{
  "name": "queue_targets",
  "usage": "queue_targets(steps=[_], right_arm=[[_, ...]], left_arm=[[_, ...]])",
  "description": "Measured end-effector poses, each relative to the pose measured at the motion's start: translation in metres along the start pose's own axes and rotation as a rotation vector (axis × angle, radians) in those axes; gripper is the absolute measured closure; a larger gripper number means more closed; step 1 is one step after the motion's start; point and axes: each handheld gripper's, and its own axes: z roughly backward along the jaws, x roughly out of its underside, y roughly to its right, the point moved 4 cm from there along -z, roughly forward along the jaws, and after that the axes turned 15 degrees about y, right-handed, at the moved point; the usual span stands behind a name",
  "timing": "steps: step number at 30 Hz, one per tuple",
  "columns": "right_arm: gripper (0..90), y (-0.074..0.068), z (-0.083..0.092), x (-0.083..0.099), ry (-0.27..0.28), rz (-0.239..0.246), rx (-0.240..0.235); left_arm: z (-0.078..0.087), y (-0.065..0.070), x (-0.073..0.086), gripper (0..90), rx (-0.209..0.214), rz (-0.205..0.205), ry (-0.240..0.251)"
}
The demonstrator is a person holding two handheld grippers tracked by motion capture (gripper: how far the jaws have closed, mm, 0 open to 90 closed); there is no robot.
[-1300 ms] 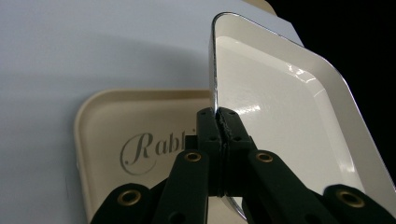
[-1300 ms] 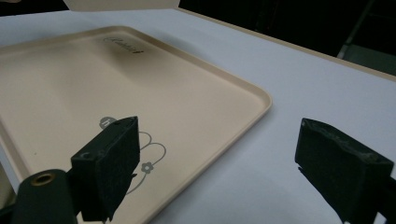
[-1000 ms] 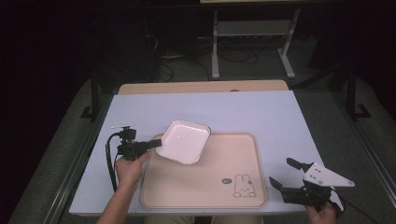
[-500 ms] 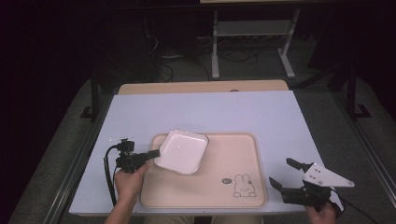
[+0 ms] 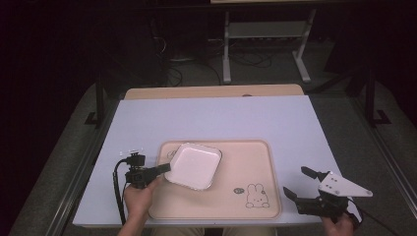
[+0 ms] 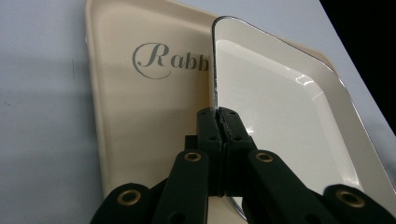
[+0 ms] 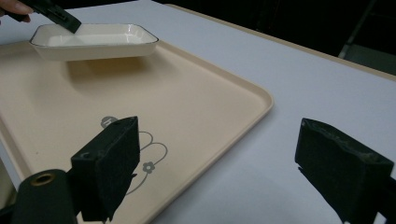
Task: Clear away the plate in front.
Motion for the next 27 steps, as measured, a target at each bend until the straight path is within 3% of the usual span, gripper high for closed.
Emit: queue_targets(steps=[10,19,22,27], right_arm=[[13.1,0.000,0.000,0.000,0.001,0.000,-0.001],[13.1,0.000,0.000,0.000,0.000,0.000,-0.003],[13.1,0.000,0.000,0.000,-0.001,0.001,-0.004],[13.1,0.000,0.000,0.000,0.001,0.001,-0.004]], left_arm=[[-0.004,0.006,0.007,88.6,-0.015,-0.004,0.003],[-0.006,0.011,0.018,88.6,-0.062,-0.061,-0.014],[-0.007,0.015,0.021,88.4,-0.087,-0.108,-0.031],[-0.007,0.019,0.026,88.1,-0.107,-0.128,-0.052]])
